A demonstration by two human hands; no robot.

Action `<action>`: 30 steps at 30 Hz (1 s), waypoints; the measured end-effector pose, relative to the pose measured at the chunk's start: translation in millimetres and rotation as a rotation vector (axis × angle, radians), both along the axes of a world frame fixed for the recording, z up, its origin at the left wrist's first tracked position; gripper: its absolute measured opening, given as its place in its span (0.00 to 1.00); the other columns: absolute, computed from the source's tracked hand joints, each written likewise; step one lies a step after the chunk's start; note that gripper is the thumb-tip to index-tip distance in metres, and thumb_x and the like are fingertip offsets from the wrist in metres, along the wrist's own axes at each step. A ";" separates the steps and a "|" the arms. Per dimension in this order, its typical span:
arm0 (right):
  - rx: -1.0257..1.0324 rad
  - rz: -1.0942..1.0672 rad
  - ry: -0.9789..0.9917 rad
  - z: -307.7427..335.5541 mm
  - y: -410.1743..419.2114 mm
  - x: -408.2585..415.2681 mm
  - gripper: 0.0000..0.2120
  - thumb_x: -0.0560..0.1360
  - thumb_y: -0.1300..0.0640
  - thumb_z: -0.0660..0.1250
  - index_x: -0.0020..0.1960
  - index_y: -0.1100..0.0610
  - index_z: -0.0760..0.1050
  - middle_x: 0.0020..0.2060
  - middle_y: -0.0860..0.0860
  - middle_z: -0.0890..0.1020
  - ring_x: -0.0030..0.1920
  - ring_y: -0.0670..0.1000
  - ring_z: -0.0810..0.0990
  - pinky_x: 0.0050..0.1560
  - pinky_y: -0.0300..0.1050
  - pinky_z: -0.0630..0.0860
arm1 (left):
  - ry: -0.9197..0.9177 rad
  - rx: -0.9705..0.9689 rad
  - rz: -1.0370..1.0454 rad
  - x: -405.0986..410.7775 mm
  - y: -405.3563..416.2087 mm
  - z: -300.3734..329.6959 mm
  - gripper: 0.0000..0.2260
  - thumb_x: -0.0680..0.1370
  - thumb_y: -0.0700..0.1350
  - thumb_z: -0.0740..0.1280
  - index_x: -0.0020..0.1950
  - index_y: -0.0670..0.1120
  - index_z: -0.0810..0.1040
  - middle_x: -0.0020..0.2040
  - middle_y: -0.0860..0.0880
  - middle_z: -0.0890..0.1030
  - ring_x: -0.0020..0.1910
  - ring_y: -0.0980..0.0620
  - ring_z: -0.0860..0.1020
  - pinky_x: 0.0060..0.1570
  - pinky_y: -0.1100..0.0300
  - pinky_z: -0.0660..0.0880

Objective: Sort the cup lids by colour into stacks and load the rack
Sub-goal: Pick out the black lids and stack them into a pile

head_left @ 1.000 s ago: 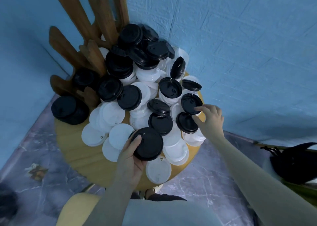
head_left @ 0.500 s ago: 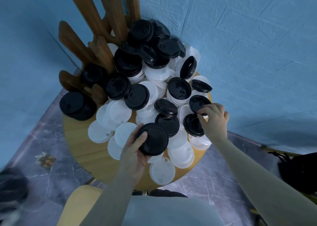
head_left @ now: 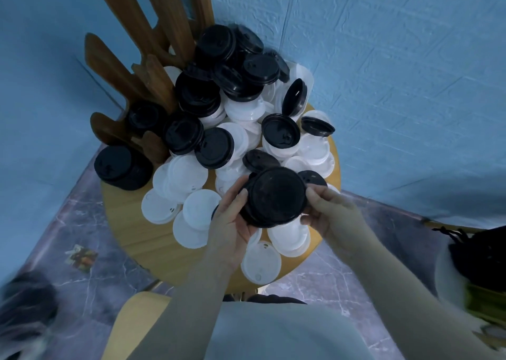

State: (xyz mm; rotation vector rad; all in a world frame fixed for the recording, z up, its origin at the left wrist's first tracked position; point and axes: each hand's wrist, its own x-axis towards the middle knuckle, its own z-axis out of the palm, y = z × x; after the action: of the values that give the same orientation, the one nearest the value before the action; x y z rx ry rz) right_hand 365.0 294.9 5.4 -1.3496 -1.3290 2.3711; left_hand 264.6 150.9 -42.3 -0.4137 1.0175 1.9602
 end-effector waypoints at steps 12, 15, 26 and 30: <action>0.251 0.083 -0.164 -23.9 -22.0 22.4 0.09 0.77 0.56 0.69 0.56 0.55 0.80 0.44 0.52 0.86 0.43 0.50 0.83 0.44 0.44 0.81 | 0.158 -0.126 -0.088 27.1 0.0 -6.4 0.18 0.72 0.44 0.70 0.61 0.48 0.80 0.56 0.46 0.85 0.57 0.46 0.83 0.52 0.50 0.81; 0.294 0.109 -0.151 -27.0 -21.1 25.9 0.06 0.78 0.57 0.68 0.53 0.56 0.81 0.41 0.56 0.85 0.36 0.51 0.81 0.41 0.43 0.81 | 0.132 -0.130 -0.165 30.5 -8.0 -12.0 0.20 0.72 0.44 0.71 0.64 0.49 0.79 0.58 0.46 0.84 0.58 0.45 0.83 0.49 0.48 0.82; 0.993 0.325 -0.360 -80.4 25.3 11.7 0.24 0.74 0.48 0.72 0.66 0.55 0.72 0.60 0.50 0.76 0.63 0.52 0.71 0.63 0.51 0.70 | 0.069 -0.196 0.002 35.2 -26.4 -26.5 0.19 0.72 0.43 0.70 0.63 0.46 0.79 0.61 0.44 0.82 0.61 0.44 0.81 0.45 0.51 0.83; 1.022 0.519 -0.601 -100.4 50.0 -5.8 0.42 0.71 0.41 0.72 0.77 0.54 0.57 0.71 0.53 0.66 0.72 0.58 0.61 0.71 0.59 0.58 | 0.018 -0.106 0.048 28.5 -32.9 -26.9 0.19 0.71 0.40 0.68 0.62 0.44 0.79 0.58 0.44 0.84 0.58 0.44 0.81 0.45 0.53 0.83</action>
State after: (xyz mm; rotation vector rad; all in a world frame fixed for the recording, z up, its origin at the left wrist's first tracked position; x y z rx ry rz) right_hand 359.2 344.9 -94.9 -1.4399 -2.7483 0.9872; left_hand 293.1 118.0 -69.2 -0.4846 1.1361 1.9614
